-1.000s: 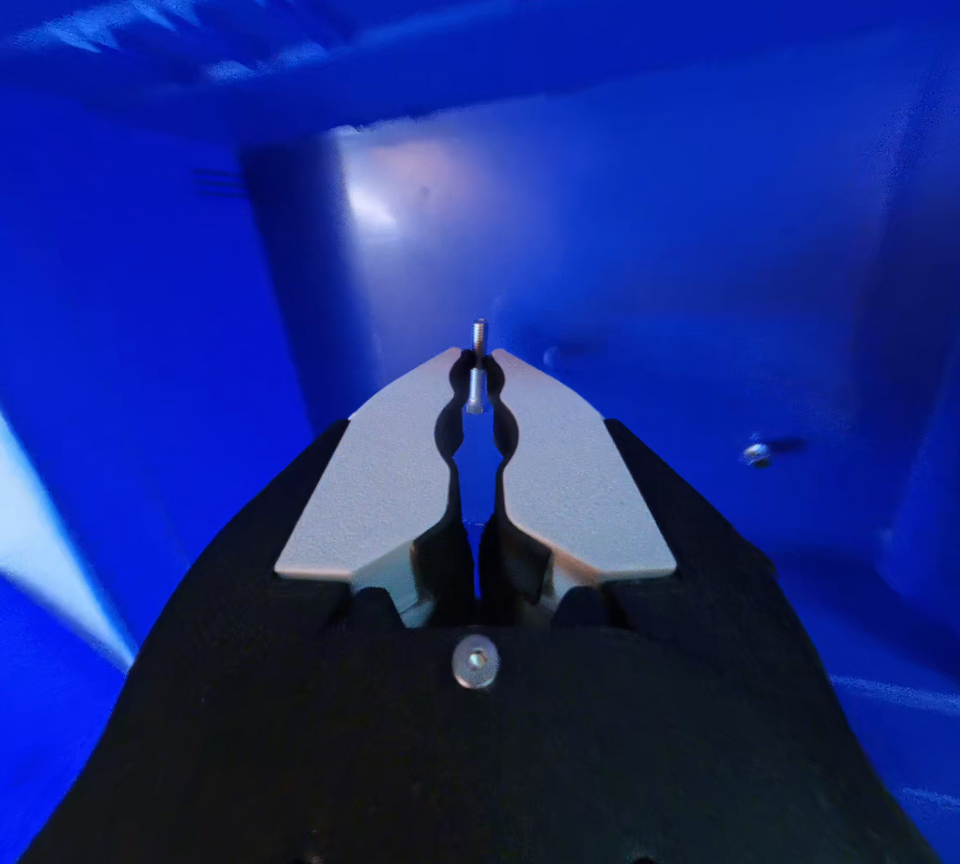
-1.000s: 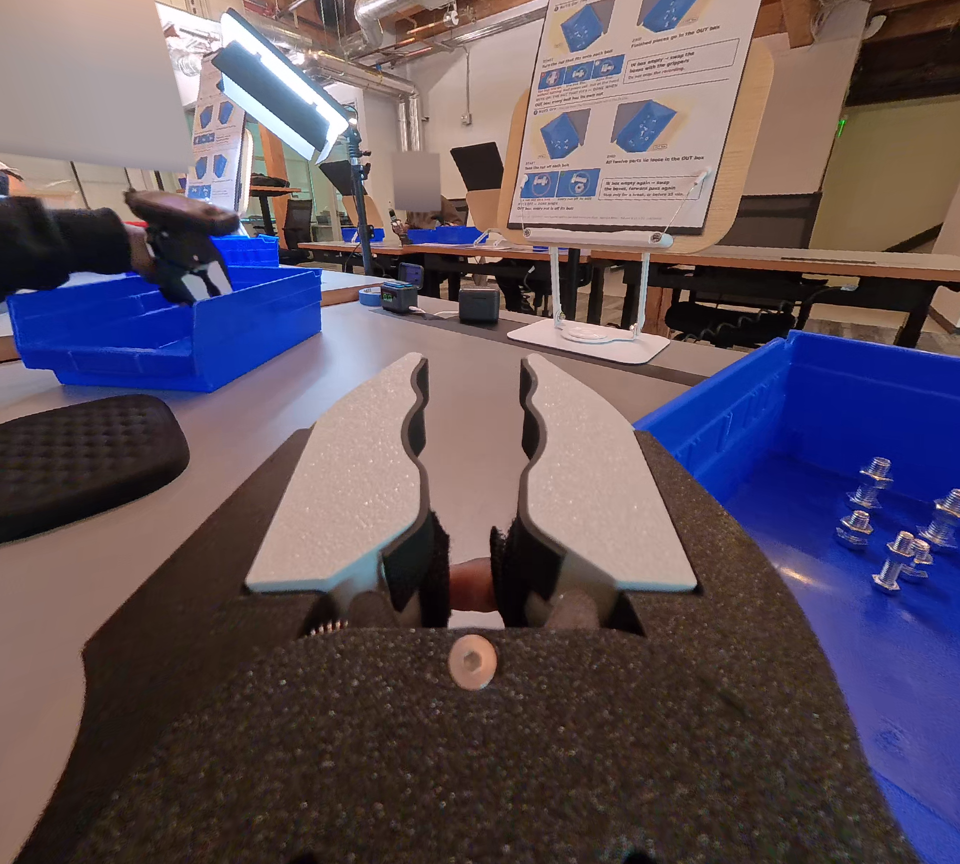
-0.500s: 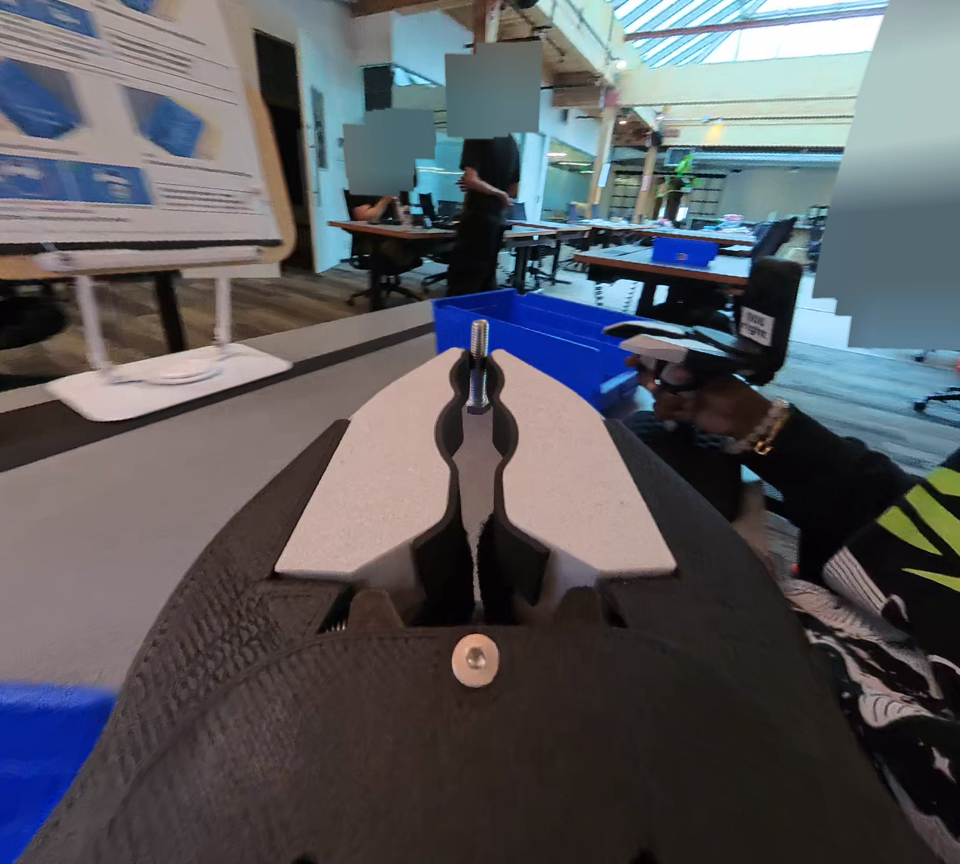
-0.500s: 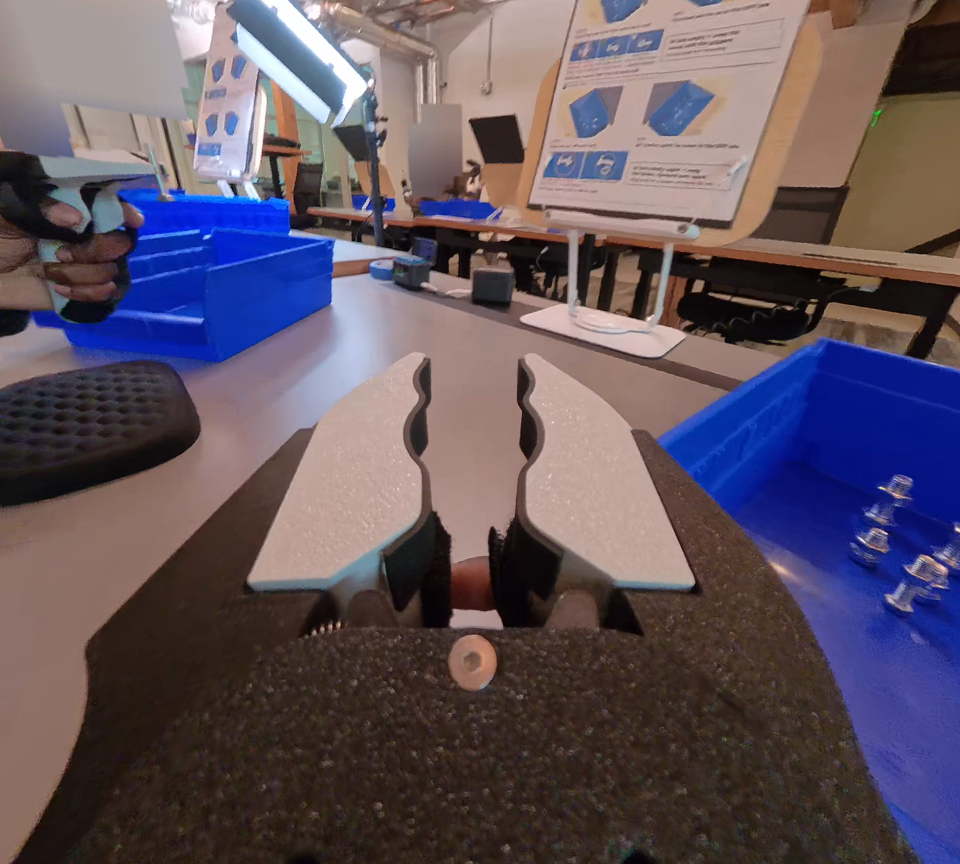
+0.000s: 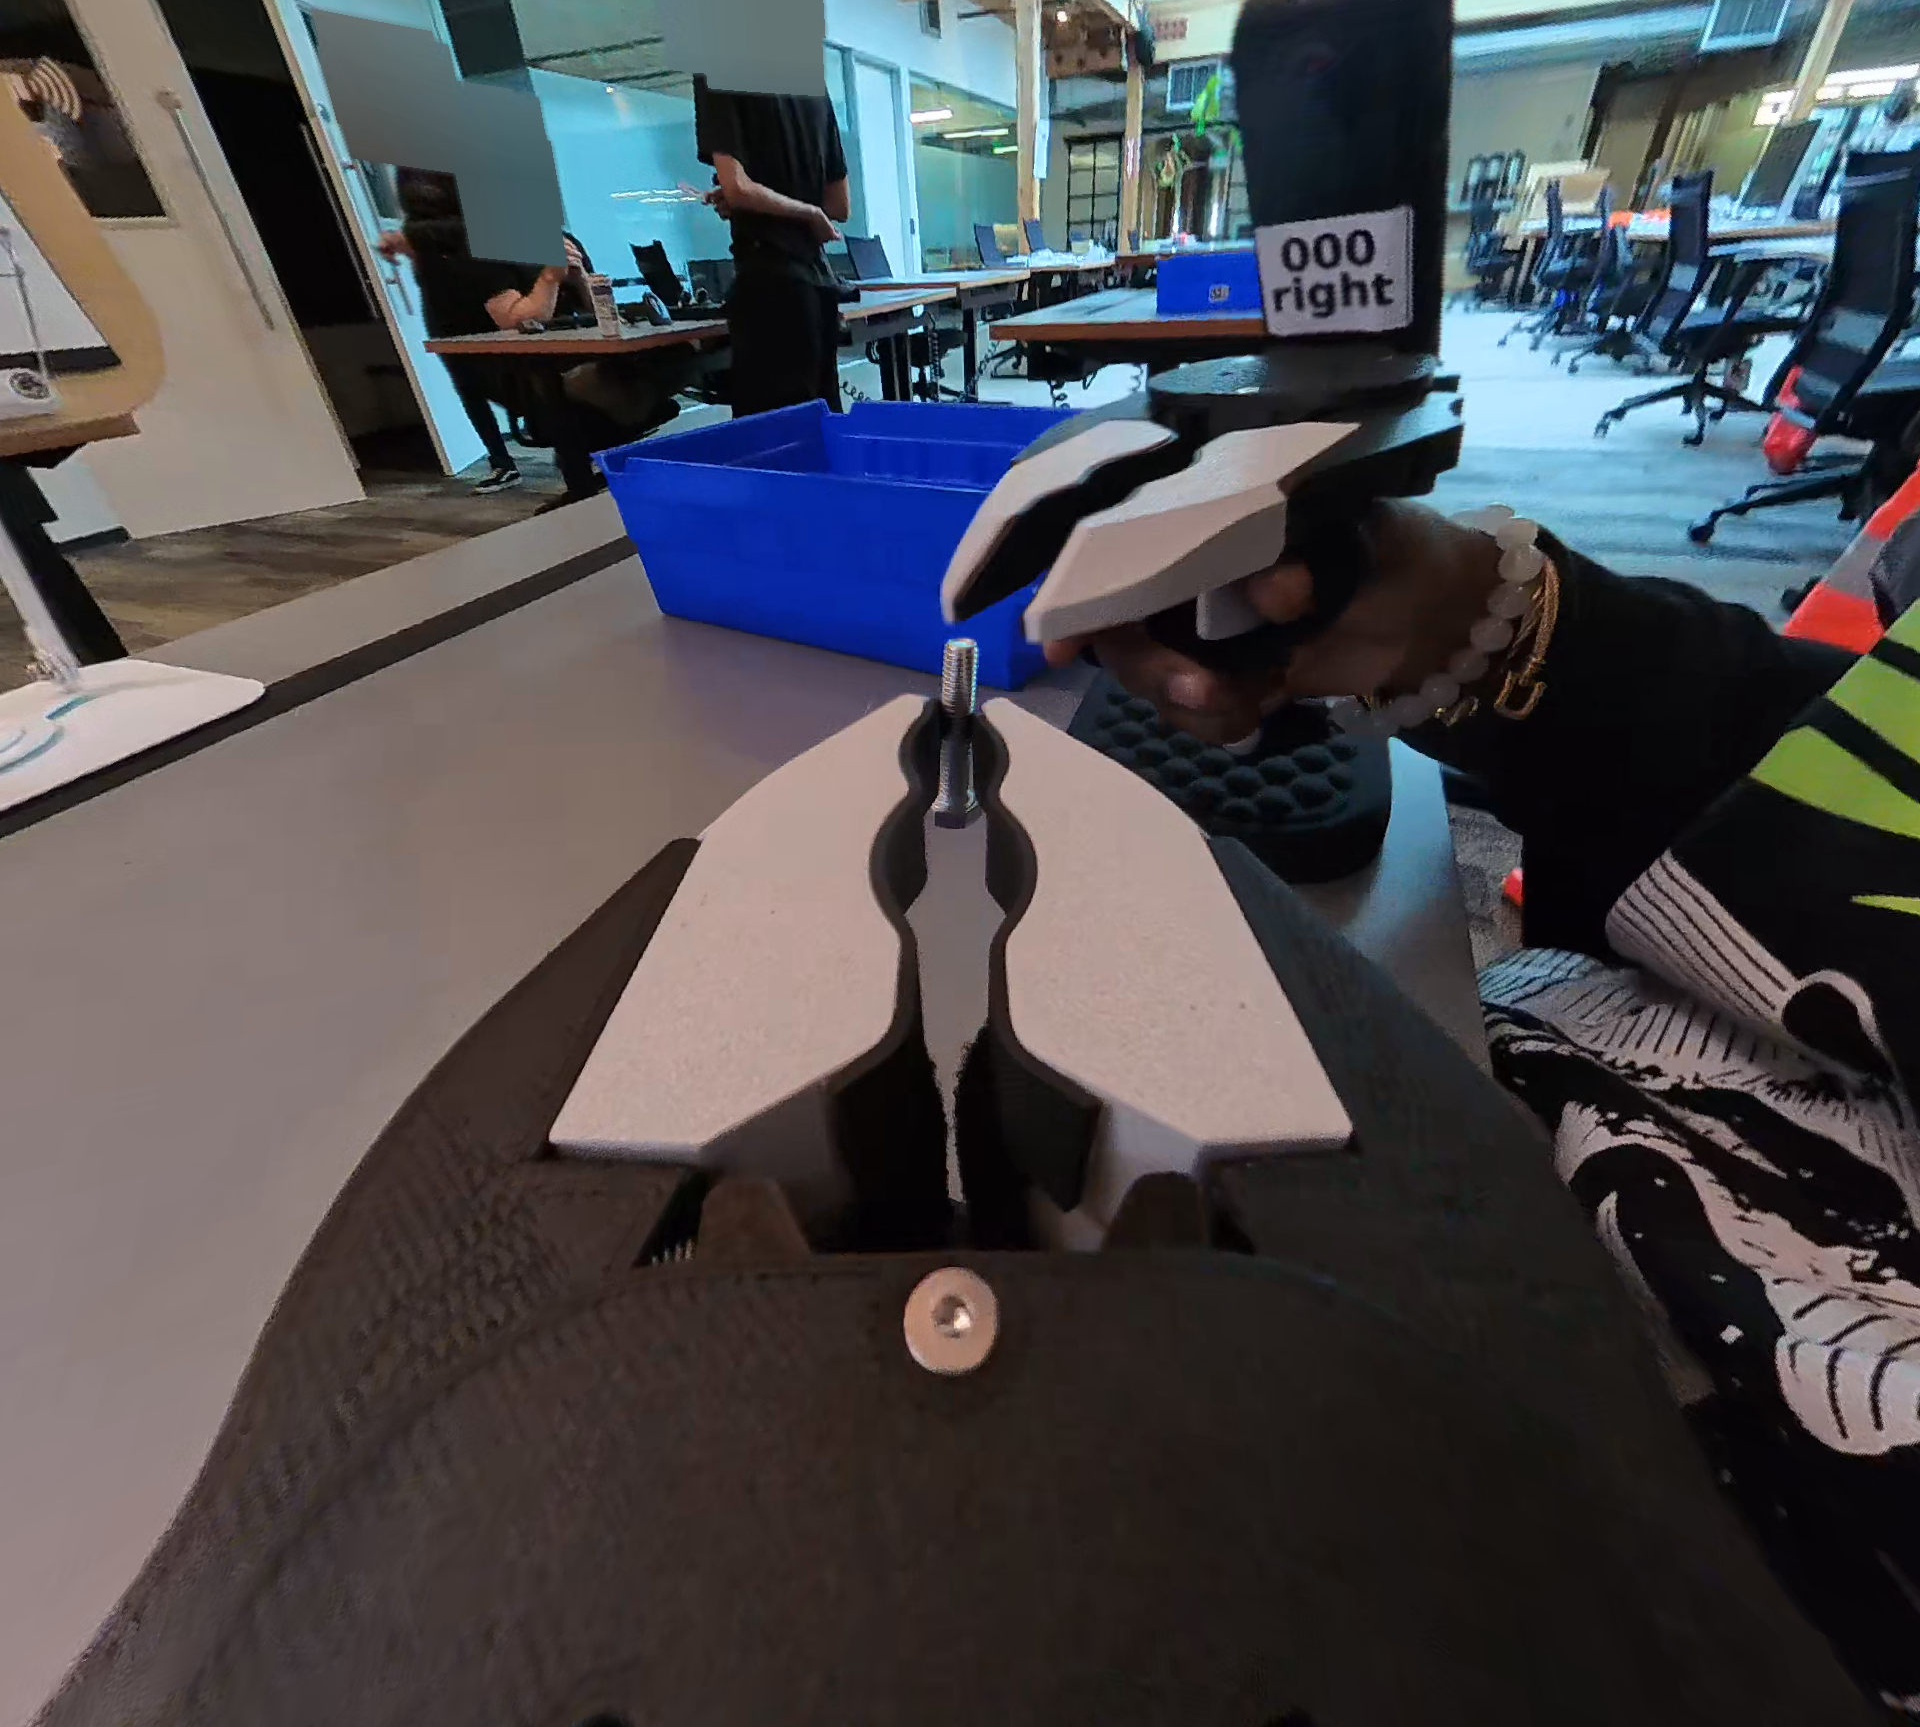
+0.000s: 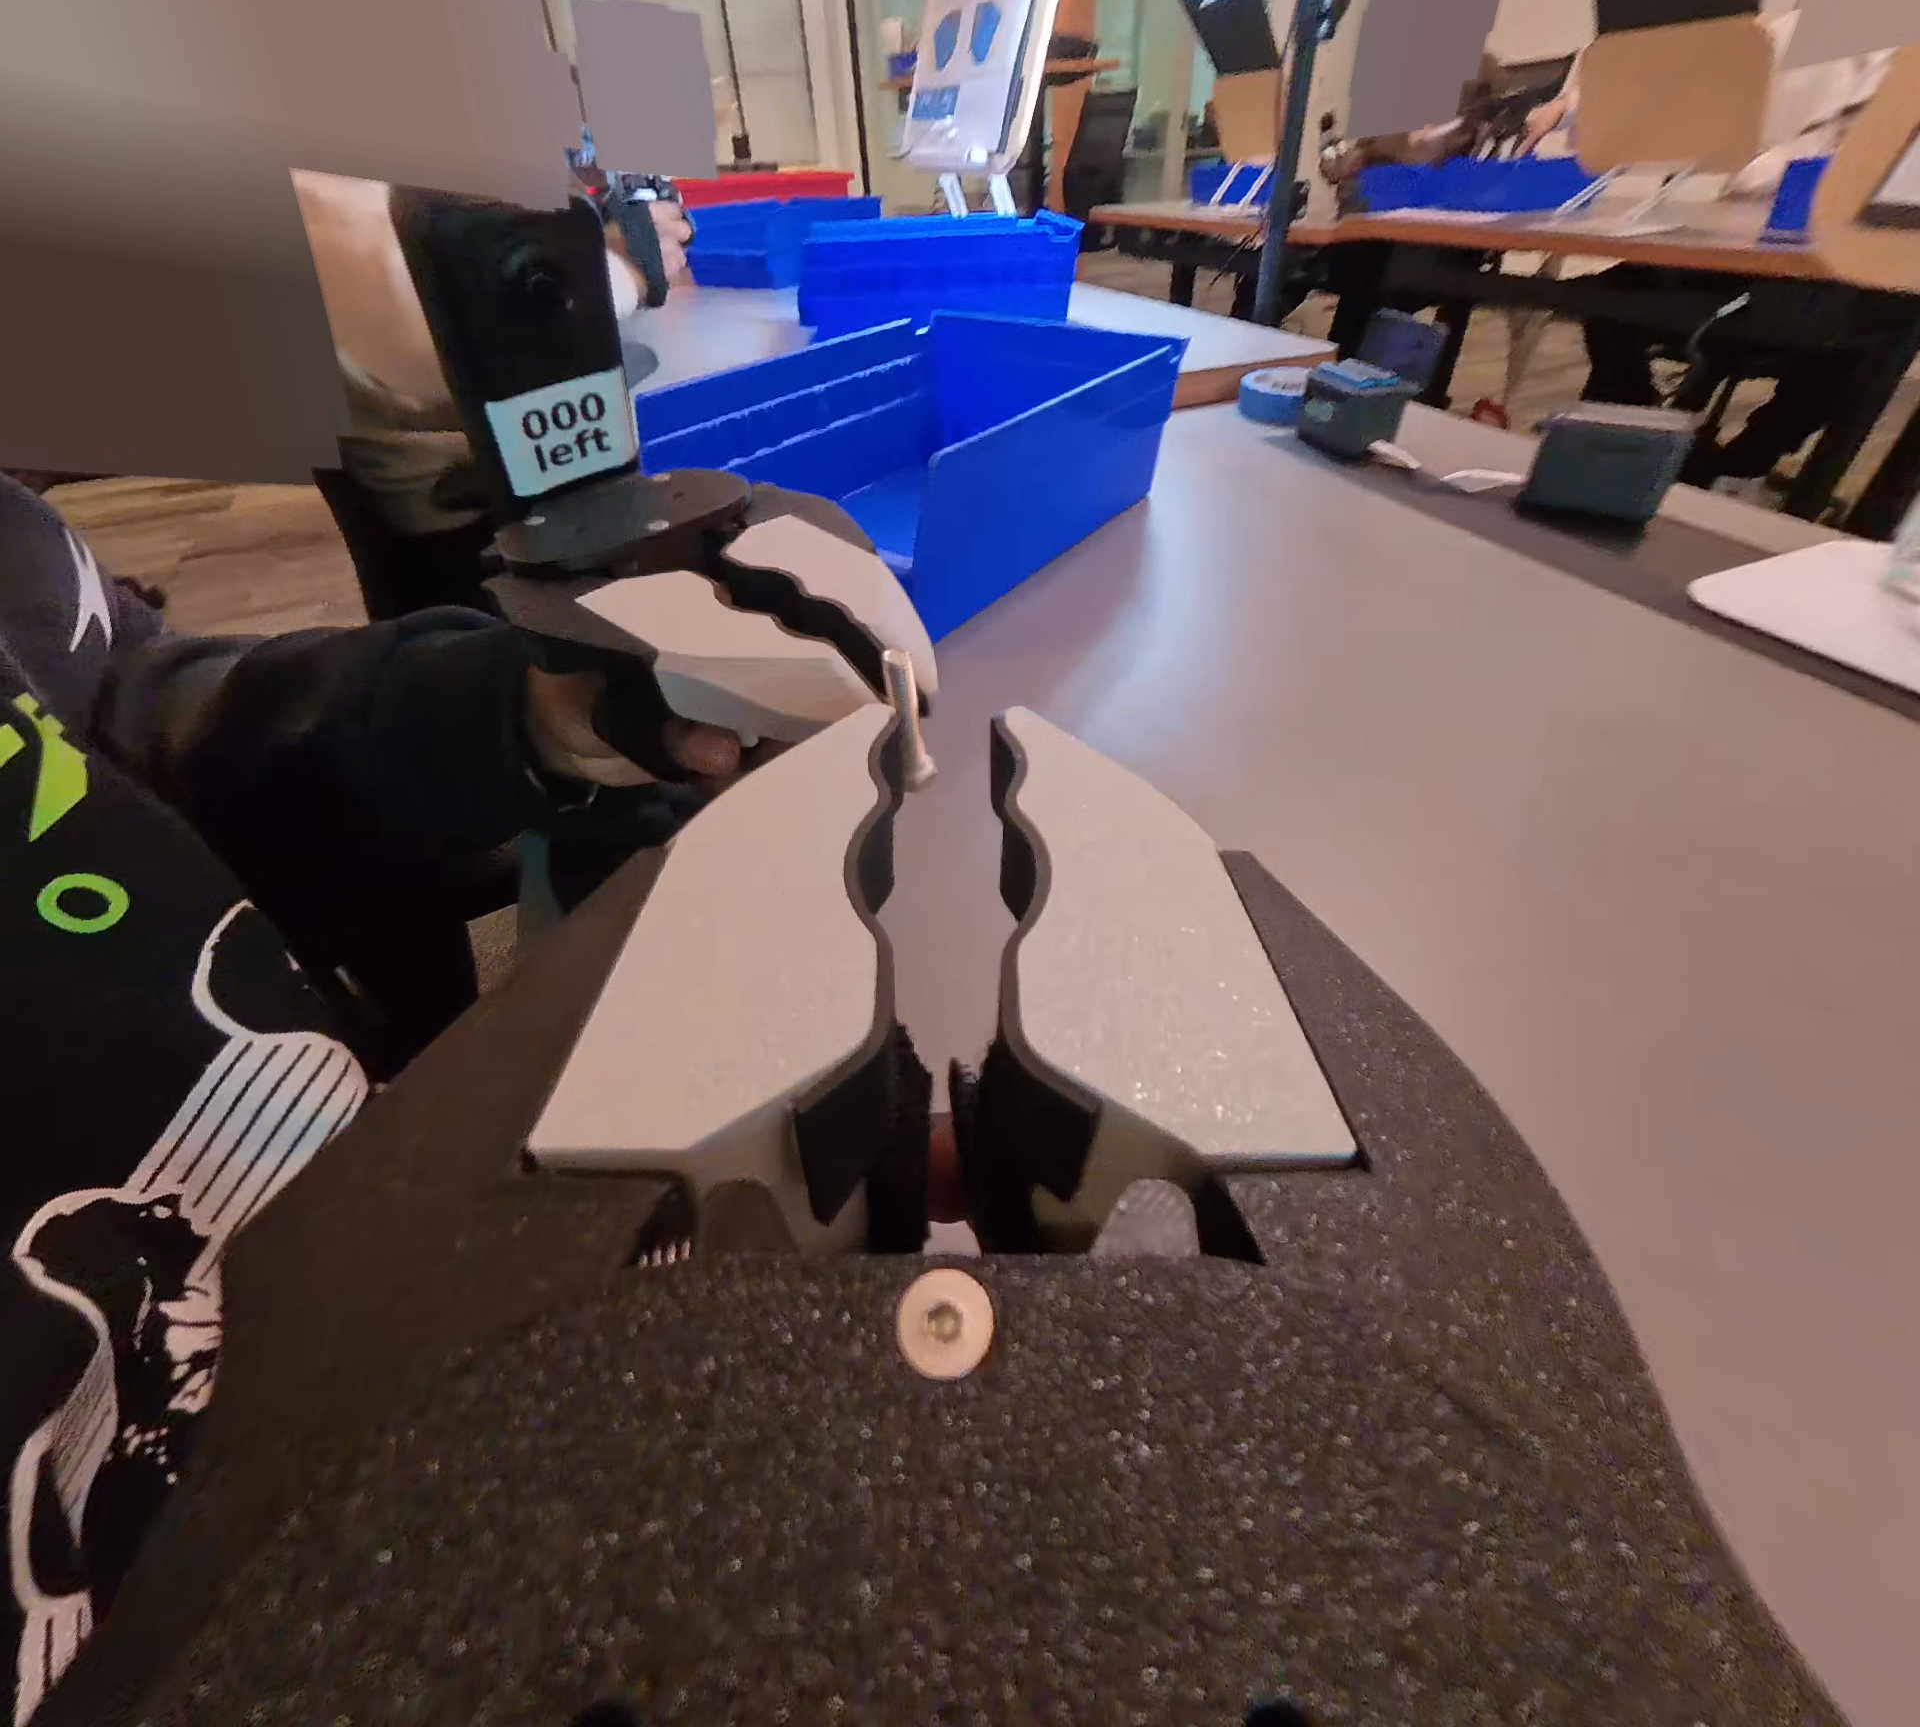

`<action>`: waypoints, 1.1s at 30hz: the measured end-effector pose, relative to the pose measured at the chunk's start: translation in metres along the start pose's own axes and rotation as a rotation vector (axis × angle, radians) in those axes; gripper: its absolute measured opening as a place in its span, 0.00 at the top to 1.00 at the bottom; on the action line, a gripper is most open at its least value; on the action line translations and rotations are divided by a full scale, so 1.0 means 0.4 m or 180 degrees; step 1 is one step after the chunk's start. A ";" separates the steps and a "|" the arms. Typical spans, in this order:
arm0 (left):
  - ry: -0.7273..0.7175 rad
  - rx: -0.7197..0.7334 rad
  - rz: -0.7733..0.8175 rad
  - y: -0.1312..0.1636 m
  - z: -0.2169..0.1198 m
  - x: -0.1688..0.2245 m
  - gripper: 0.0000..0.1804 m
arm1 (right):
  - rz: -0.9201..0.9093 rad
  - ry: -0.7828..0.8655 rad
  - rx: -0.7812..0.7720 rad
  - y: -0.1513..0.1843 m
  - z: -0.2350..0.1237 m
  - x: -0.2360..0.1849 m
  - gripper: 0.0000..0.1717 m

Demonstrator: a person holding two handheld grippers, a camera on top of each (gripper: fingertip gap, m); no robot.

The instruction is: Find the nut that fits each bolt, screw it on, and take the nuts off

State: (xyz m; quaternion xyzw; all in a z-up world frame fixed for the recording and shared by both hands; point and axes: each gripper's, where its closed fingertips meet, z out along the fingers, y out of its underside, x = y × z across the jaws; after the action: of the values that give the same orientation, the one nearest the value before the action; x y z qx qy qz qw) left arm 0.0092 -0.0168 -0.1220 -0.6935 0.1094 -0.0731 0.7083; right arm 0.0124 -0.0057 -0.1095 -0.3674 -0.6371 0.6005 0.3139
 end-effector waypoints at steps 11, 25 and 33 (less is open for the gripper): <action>-0.0163 -0.0367 0.0310 0.021 -0.030 -0.016 0.88 | 0.0022 -0.0111 -0.0294 0.039 0.049 -0.018 0.97; -0.1767 -0.0194 0.0500 -0.132 -0.376 -0.197 0.85 | 0.0275 0.0079 -0.1527 0.241 0.109 -0.009 0.97; -0.2101 -0.1176 0.0093 -0.087 -0.525 -0.275 0.84 | 0.0261 0.0081 -0.1598 0.252 0.104 -0.013 0.96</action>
State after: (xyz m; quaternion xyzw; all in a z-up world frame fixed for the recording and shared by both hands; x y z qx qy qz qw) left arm -0.1492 -0.1926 -0.0844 -0.7941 -0.1035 0.1853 0.5695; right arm -0.0107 -0.0315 -0.2132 -0.4669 -0.7468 0.4310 0.1962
